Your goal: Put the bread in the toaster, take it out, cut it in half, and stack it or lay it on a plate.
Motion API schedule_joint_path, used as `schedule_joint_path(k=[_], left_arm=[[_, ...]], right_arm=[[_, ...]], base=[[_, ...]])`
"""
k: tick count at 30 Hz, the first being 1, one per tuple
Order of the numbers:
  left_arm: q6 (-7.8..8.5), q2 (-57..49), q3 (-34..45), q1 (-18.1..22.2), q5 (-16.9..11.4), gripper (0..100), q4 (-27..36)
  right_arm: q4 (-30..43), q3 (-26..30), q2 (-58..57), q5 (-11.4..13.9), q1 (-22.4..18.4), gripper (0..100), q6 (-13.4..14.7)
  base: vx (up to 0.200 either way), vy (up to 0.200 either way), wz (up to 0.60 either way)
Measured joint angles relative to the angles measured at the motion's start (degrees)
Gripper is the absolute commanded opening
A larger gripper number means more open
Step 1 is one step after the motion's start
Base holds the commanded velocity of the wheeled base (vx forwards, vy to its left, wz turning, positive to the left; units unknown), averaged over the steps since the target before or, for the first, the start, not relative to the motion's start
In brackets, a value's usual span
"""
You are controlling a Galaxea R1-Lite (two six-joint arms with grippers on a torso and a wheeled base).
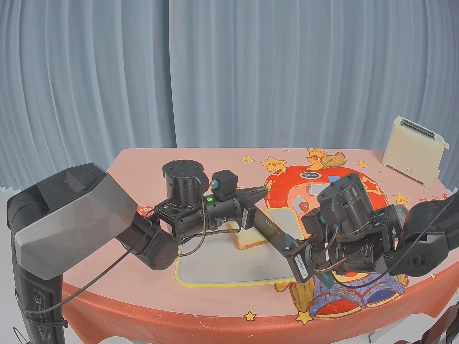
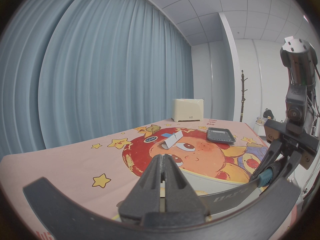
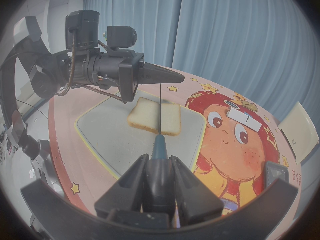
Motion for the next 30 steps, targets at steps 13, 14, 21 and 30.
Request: schedule_joint_path(k=[13, 14, 21, 30], left_arm=[[0.20, -0.1, 2.3, 1.2, 0.2, 0, -1.9], [0.22, -0.1, 2.7, 1.3, 0.2, 0, -2.2], [0.16, 0.0, 4.0, 1.5, 0.2, 0, -2.8], [0.13, 0.1, 4.1, 1.4, 0.2, 0, -2.8]], right_arm=[[0.1, 0.0, -0.2, 0.0, -0.7, 0, -0.1], [0.1, 0.0, -0.2, 0.0, -0.7, 0, -0.1], [0.2, 0.1, -0.1, 0.0, -0.7, 0, -0.1], [0.2, -0.2, -0.1, 0.0, -0.7, 0, 0.0]], base=[[0.000, 0.000, 0.00], [0.000, 0.000, 0.00], [0.000, 0.000, 0.00], [0.000, 0.000, 0.00]])
